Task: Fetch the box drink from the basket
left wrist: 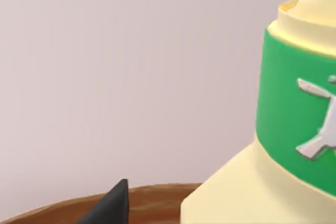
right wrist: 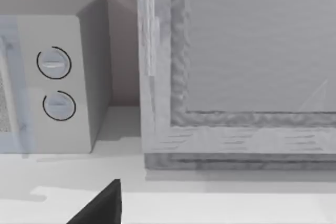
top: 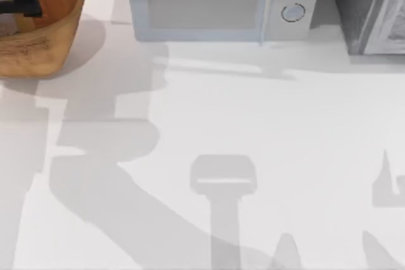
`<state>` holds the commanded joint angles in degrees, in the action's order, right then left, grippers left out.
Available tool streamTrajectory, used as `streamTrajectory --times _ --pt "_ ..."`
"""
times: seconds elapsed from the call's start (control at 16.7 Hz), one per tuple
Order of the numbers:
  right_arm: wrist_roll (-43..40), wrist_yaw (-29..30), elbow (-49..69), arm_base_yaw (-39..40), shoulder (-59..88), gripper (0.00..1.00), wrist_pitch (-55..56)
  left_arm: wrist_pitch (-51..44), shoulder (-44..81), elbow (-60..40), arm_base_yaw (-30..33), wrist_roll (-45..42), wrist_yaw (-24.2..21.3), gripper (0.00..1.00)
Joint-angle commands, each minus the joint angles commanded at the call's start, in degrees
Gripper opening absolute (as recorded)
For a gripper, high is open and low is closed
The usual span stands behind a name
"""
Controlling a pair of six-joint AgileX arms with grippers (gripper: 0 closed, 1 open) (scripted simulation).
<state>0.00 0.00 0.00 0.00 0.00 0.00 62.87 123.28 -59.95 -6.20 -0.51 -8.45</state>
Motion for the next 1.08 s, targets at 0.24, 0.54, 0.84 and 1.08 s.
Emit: streamTrajectory --times 0.24,0.54,0.84,1.08 --pt "0.00 0.00 0.00 0.00 0.00 1.00 0.00 0.00 0.00 0.00 0.00 0.00 0.00 0.55" --pt "0.00 0.00 0.00 0.00 0.00 1.00 0.00 0.00 0.00 0.00 0.00 0.00 0.00 0.17" --pt "0.00 0.00 0.00 0.00 0.00 1.00 0.00 0.00 0.00 0.00 0.00 0.00 0.00 0.00" --pt "0.00 0.00 0.00 0.00 0.00 1.00 0.00 0.00 0.00 0.00 0.00 0.00 0.00 0.00"
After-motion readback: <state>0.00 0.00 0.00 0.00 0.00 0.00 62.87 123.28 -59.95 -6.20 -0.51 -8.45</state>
